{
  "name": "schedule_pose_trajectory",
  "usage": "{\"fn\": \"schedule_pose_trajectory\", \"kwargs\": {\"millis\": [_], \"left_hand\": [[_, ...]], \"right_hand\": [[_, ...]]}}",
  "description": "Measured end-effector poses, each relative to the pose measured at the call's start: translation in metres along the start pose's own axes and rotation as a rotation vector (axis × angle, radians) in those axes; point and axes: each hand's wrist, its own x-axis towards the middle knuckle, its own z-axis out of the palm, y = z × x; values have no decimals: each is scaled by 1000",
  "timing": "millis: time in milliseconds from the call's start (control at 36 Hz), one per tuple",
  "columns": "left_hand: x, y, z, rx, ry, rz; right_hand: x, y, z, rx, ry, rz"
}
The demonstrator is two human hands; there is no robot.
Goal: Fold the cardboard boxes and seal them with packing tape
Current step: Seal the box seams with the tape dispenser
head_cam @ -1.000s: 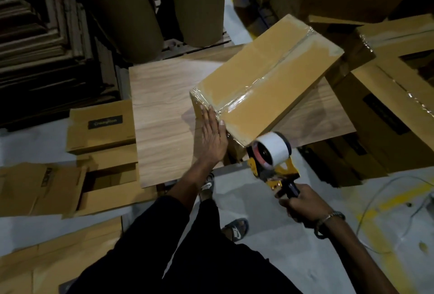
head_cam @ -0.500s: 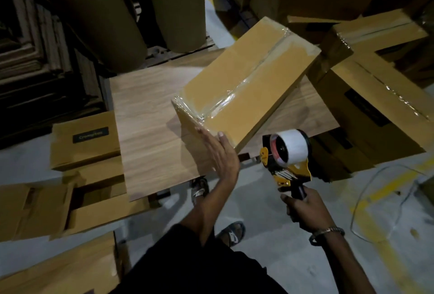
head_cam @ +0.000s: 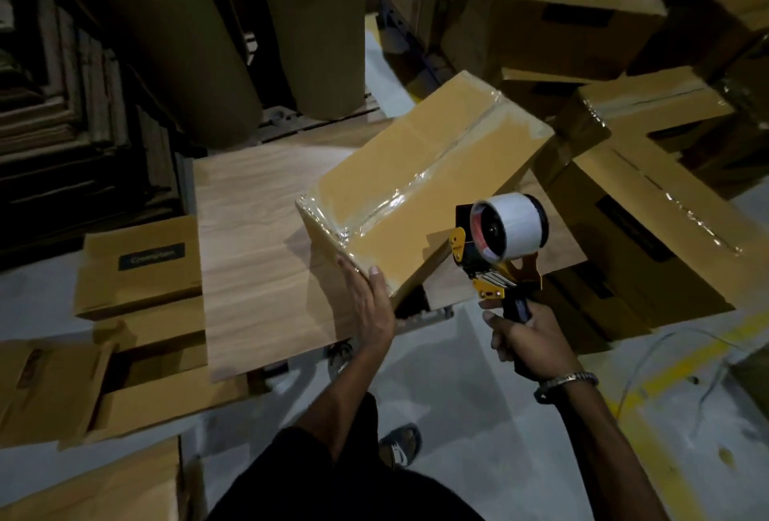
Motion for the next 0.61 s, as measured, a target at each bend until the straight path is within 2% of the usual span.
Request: {"fn": "schedule_pose_trajectory", "kwargs": {"millis": [139,222,361,417,500,556,611], "left_hand": [[17,33,-45,62,-94,37],[52,12,-77,164,-72,136],[81,-5,-116,309,-114,152],[84,0,-119,422,-57,186],[80,17,-111,661,92,334],[76,36,-95,670,108,432],[77,57,-70,591,43,511]], "right_hand": [[23,-27,0,27,-4,-63],[39,-46,1,70,-20,-72],[70,-71,-3,104,-28,-46],[84,-79,-6,103,-17,-53],[103,-88,-12,77,-11,-66],[112,-94,-15,64,-17,-68],[119,-101,-16,50,-34,-77]]}}
